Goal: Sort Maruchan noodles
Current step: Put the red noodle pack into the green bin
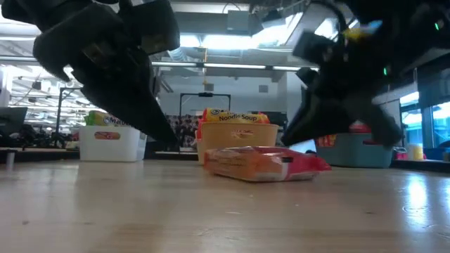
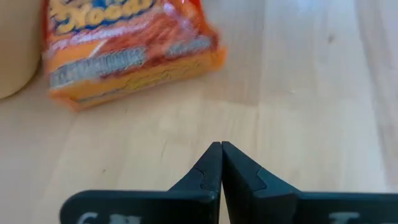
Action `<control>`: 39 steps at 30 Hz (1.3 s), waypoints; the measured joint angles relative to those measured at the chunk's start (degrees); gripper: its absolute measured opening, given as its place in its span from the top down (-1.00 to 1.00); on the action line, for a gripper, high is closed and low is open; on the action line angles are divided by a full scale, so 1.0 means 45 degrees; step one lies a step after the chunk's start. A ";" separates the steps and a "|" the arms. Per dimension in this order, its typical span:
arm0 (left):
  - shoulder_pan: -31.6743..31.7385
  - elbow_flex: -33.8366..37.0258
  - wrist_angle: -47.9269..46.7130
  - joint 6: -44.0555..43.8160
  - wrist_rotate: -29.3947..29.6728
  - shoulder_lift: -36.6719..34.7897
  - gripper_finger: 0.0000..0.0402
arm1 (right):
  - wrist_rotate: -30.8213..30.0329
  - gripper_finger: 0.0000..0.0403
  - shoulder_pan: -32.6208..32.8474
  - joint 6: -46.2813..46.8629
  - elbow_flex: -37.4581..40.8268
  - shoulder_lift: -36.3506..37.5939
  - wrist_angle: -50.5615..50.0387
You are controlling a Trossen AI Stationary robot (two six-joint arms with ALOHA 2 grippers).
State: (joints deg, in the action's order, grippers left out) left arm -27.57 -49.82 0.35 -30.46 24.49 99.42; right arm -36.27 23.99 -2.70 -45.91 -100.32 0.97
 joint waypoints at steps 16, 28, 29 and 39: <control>0.1209 0.0003 0.3531 0.1524 0.3991 0.2293 0.99 | 0.2747 0.91 0.0986 0.0203 -0.0025 -0.0965 0.2791; 0.0580 -0.0005 0.4360 0.0930 0.0985 0.2982 0.99 | 0.0068 0.91 0.1181 0.0551 -0.0033 -0.0529 0.0037; 0.0487 -0.0005 0.4519 0.0930 0.0781 0.2982 0.99 | 0.0057 0.91 0.1190 0.0569 -0.0033 -0.0429 -0.0202; -0.0150 -0.0005 0.4630 0.1775 0.1161 0.1944 0.99 | 0.0003 0.91 0.2541 0.0557 -0.0038 0.0934 -0.0852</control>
State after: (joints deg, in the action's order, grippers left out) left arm -28.24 -49.84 21.19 -22.48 29.71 108.17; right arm -36.26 35.42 -0.20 -46.09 -96.12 -2.87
